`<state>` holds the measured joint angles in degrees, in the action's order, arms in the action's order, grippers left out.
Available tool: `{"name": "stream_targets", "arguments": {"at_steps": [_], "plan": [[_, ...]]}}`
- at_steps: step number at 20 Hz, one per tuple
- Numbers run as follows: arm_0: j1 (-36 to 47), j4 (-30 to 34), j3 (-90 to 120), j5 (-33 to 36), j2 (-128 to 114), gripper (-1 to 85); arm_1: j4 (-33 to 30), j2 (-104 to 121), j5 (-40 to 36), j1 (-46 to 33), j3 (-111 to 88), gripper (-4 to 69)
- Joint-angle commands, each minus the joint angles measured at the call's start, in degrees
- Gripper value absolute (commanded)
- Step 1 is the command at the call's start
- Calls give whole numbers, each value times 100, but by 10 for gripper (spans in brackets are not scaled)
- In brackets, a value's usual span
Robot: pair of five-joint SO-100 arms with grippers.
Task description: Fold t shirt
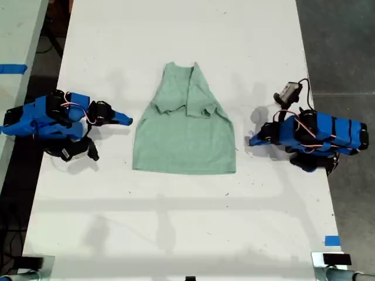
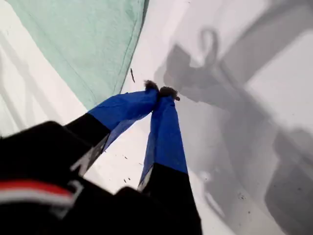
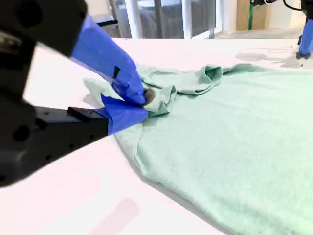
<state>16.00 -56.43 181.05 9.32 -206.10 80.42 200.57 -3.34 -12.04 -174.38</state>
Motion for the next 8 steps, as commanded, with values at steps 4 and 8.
{"name": "stream_targets", "arguments": {"at_steps": [4, 8], "plan": [[9, -9, 18, -97, -44, 0, 44, 53, 185, 9, -88, 12], [0, -9, 18, -97, -44, 0, 44, 53, 237, -44, -88, 10]]}}
